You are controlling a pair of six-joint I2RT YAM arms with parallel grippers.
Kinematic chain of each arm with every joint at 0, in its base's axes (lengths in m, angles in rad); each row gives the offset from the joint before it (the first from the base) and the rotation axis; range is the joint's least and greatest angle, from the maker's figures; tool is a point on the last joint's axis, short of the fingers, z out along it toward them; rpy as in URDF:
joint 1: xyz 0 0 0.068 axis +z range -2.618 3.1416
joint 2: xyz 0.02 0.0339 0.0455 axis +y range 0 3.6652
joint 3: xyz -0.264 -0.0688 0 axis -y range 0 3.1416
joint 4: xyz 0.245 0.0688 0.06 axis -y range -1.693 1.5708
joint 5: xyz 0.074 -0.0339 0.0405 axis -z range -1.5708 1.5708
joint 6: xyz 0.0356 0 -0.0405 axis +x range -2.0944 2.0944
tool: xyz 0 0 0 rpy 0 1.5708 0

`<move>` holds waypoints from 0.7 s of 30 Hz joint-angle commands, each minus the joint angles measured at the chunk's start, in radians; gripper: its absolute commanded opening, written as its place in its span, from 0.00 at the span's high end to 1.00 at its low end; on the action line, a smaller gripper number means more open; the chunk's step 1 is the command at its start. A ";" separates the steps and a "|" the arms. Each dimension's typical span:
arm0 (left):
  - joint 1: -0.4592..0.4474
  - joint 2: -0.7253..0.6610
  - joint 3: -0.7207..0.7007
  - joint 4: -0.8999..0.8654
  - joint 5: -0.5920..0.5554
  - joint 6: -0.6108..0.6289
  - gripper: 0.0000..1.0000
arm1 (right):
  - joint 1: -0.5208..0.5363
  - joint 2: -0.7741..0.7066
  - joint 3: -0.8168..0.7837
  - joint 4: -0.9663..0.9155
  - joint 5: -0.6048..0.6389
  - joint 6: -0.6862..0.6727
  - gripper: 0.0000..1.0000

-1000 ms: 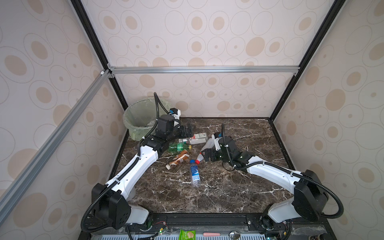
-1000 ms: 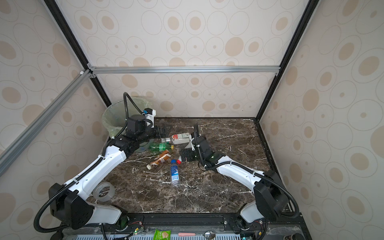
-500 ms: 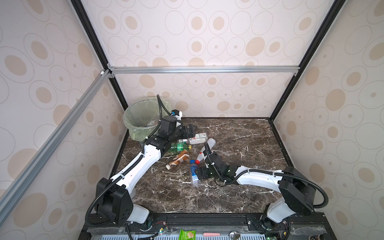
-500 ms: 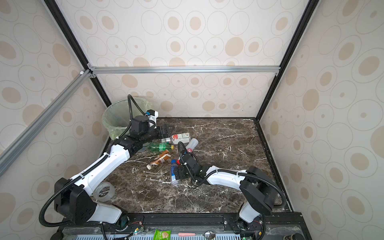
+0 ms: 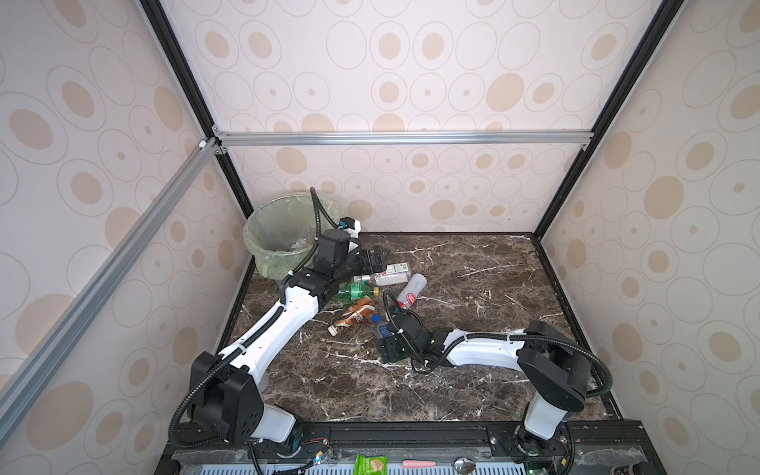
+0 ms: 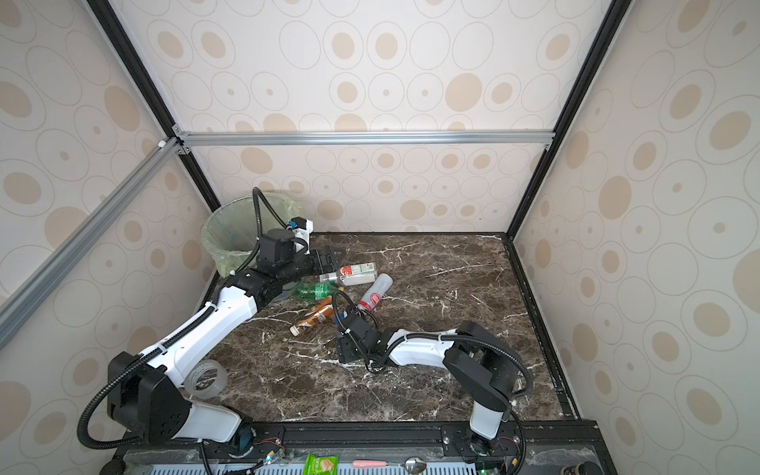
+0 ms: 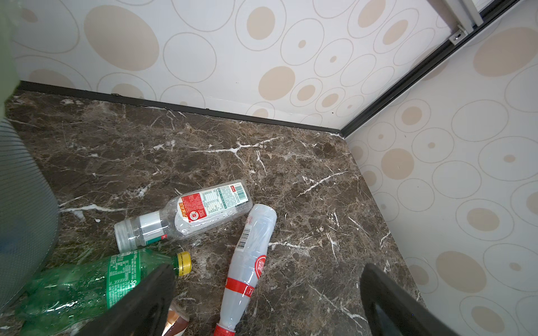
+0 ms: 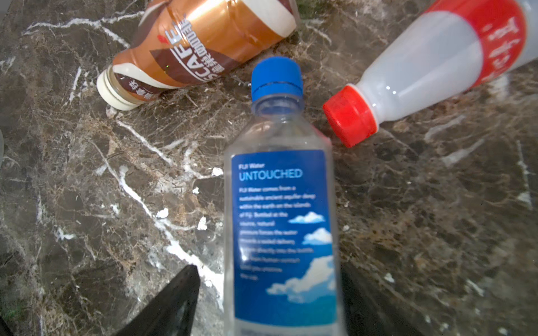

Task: Throw the plastic bottles in the bin
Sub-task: Pick up the plastic bottle from the center of the table.

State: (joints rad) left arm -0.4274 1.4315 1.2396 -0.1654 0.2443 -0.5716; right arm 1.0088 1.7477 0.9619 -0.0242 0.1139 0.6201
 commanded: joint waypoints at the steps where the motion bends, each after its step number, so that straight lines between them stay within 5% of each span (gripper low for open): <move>1: -0.006 0.014 0.003 0.012 0.000 0.003 0.01 | 0.007 0.016 0.019 -0.028 0.023 0.009 0.26; 14: -0.006 0.030 0.009 0.020 0.009 -0.007 0.01 | -0.018 0.020 0.026 -0.092 0.084 -0.020 0.49; 21: -0.007 0.032 0.004 0.021 0.013 -0.008 0.01 | -0.066 -0.006 0.008 -0.103 0.085 -0.041 0.53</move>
State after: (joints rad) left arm -0.4274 1.4605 1.2396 -0.1642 0.2481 -0.5724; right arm 0.9623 1.7523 0.9752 -0.0719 0.1764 0.5926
